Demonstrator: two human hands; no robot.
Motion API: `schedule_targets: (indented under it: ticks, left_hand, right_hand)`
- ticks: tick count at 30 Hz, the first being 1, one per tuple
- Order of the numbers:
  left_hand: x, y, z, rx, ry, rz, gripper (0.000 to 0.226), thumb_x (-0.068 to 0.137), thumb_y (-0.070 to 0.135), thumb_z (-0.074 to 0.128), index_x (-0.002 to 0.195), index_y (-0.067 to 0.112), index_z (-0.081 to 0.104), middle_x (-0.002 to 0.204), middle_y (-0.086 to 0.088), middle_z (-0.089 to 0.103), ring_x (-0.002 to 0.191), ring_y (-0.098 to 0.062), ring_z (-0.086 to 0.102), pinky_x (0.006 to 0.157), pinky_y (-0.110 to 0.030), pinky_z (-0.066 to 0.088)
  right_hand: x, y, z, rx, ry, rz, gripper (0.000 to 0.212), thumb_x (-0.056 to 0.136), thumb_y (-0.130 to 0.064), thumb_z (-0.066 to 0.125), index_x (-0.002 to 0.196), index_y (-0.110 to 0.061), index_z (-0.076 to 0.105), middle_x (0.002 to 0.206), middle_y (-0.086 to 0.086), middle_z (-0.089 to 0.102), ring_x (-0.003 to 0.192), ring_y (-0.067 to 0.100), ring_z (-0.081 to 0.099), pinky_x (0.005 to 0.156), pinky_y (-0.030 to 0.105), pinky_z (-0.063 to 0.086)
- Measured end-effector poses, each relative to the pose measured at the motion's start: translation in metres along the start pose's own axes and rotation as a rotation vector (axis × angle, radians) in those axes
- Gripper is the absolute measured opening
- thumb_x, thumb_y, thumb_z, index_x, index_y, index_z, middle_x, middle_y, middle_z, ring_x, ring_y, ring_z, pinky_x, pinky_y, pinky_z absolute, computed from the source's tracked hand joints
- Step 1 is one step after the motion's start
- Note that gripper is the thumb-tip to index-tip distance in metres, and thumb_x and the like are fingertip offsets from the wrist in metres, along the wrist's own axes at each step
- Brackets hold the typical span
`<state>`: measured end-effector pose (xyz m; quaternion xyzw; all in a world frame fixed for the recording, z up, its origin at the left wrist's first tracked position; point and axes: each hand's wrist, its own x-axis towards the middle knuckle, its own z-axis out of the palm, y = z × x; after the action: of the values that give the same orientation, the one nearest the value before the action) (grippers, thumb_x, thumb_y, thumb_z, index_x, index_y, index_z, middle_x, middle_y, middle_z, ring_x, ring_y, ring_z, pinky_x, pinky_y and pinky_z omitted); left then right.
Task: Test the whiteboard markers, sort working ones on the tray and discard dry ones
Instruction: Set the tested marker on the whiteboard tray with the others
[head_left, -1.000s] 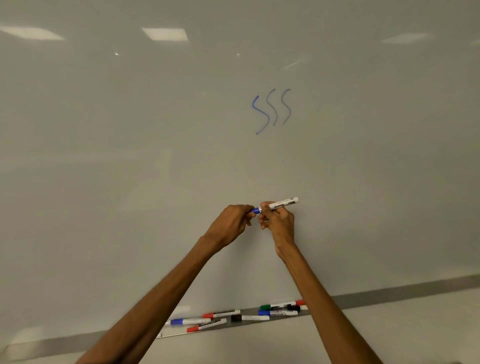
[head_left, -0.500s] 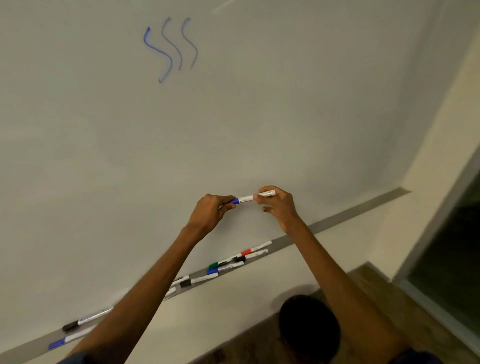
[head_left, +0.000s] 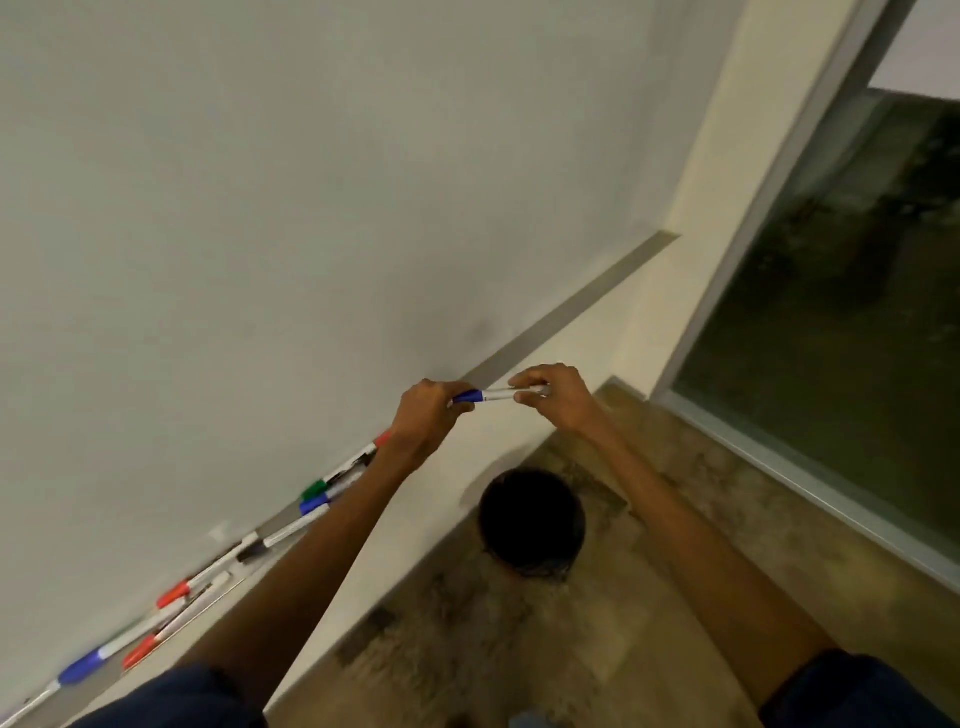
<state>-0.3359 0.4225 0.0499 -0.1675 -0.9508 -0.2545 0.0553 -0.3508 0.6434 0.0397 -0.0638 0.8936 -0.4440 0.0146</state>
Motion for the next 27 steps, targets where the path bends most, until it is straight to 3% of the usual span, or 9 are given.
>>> schedule_targets:
  ticks: [4, 9, 14, 17, 21, 24, 27]
  left_hand:
    - [0.010, 0.008, 0.052, -0.049, -0.112, -0.032, 0.022, 0.090, 0.020, 0.063, 0.110, 0.020, 0.071, 0.100, -0.006, 0.073, 0.089, -0.026, 0.063, 0.079, -0.031, 0.046]
    - [0.024, 0.014, 0.108, -0.064, -0.203, -0.078, 0.021, 0.091, 0.020, 0.060, 0.109, 0.020, 0.071, 0.105, -0.005, 0.073, 0.098, -0.028, 0.064, 0.086, -0.037, 0.050]
    - [0.035, 0.005, 0.162, -0.053, -0.309, -0.144, 0.032, 0.088, 0.023, 0.050, 0.113, 0.023, 0.069, 0.109, -0.005, 0.071, 0.100, -0.030, 0.062, 0.086, -0.038, 0.048]
    - [0.040, -0.004, 0.194, -0.050, -0.376, -0.179, 0.032, 0.091, 0.019, 0.052, 0.120, 0.023, 0.066, 0.113, -0.007, 0.069, 0.103, -0.030, 0.061, 0.089, -0.038, 0.046]
    - [0.050, -0.020, 0.231, -0.034, -0.493, -0.226, 0.038, 0.096, 0.020, 0.049, 0.134, 0.021, 0.055, 0.131, -0.009, 0.060, 0.117, -0.028, 0.055, 0.100, -0.033, 0.037]
    - [0.052, -0.026, 0.251, -0.049, -0.607, -0.261, 0.046, 0.097, 0.017, 0.050, 0.142, 0.019, 0.044, 0.142, -0.011, 0.049, 0.129, -0.028, 0.045, 0.105, -0.030, 0.030]
    - [0.050, -0.027, 0.266, -0.031, -0.693, -0.244, 0.042, 0.098, 0.019, 0.049, 0.140, 0.019, 0.047, 0.138, -0.013, 0.053, 0.125, -0.029, 0.049, 0.103, -0.033, 0.035]
  right_hand:
    - [-0.012, 0.056, 0.005, -0.080, -0.004, 0.079, 0.020, 0.085, -0.015, 0.071, 0.105, -0.013, 0.073, 0.103, -0.001, 0.072, 0.091, 0.014, 0.064, 0.080, 0.024, 0.048]
    - [-0.010, 0.115, 0.007, -0.090, -0.068, 0.148, 0.018, 0.088, -0.012, 0.065, 0.104, -0.010, 0.073, 0.103, 0.004, 0.071, 0.093, 0.017, 0.064, 0.077, 0.012, 0.042]
    - [0.000, 0.177, 0.021, -0.017, -0.104, 0.194, 0.021, 0.082, -0.018, 0.067, 0.101, -0.011, 0.074, 0.100, 0.007, 0.073, 0.093, 0.018, 0.065, 0.087, 0.029, 0.049]
    - [0.004, 0.205, 0.033, -0.042, -0.125, 0.194, 0.020, 0.085, -0.012, 0.069, 0.104, -0.010, 0.073, 0.103, 0.007, 0.072, 0.094, 0.016, 0.065, 0.088, 0.028, 0.049]
    - [0.010, 0.242, 0.047, -0.081, -0.179, 0.204, 0.028, 0.086, -0.023, 0.064, 0.111, -0.013, 0.071, 0.109, 0.006, 0.071, 0.101, 0.019, 0.063, 0.087, 0.018, 0.042]
    - [0.013, 0.263, 0.056, -0.148, -0.228, 0.203, 0.038, 0.088, -0.027, 0.060, 0.123, -0.015, 0.064, 0.121, 0.007, 0.065, 0.113, 0.024, 0.059, 0.094, 0.025, 0.038]
    - [0.015, 0.276, 0.062, -0.152, -0.276, 0.247, 0.034, 0.092, -0.019, 0.060, 0.125, -0.011, 0.062, 0.126, 0.009, 0.062, 0.118, 0.025, 0.056, 0.101, 0.032, 0.041]
